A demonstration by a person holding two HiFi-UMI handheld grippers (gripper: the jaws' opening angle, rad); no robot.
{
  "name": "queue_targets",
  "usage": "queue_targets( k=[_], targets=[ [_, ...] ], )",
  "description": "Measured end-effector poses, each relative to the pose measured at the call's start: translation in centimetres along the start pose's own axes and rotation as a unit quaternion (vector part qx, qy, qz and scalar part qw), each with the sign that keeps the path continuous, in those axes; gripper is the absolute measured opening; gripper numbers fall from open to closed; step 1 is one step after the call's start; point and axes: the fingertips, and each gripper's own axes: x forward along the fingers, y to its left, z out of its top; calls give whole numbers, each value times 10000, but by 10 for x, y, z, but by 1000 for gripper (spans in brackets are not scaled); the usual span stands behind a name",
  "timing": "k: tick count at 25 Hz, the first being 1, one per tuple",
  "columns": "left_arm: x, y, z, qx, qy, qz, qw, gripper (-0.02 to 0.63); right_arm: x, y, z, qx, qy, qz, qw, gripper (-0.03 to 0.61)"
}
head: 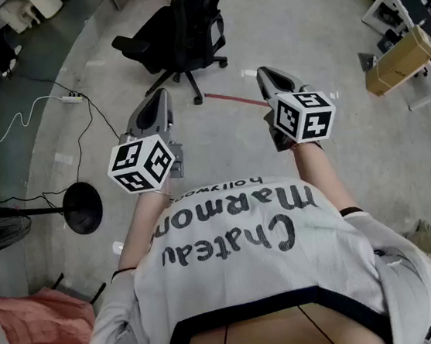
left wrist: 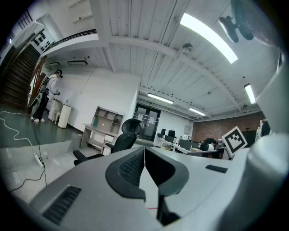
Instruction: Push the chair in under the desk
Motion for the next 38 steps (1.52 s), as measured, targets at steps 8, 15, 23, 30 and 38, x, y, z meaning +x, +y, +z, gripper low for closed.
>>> queue_targets(
  k=[8, 15, 23, 30, 38],
  targets=[
    [-2, 4, 1, 16, -1, 1, 10000, 17, 1, 3, 0, 0, 1, -33, 10000, 9],
    [-6, 12, 2, 7, 23, -3, 10000, 17, 3, 7, 0, 142, -56, -74, 9999, 9],
    [-13, 25, -5, 69, 138, -118, 9998, 17, 0, 7, -13, 817, -196, -217, 9962, 9],
    [-26, 37, -32, 43, 353, -175, 9992, 17, -16, 1, -51, 997, -2, -569, 9934, 10],
    [-1, 28, -38, 113, 448, -379, 9982, 17, -16, -14, -59, 1094, 21, -679, 9917, 10]
  ],
)
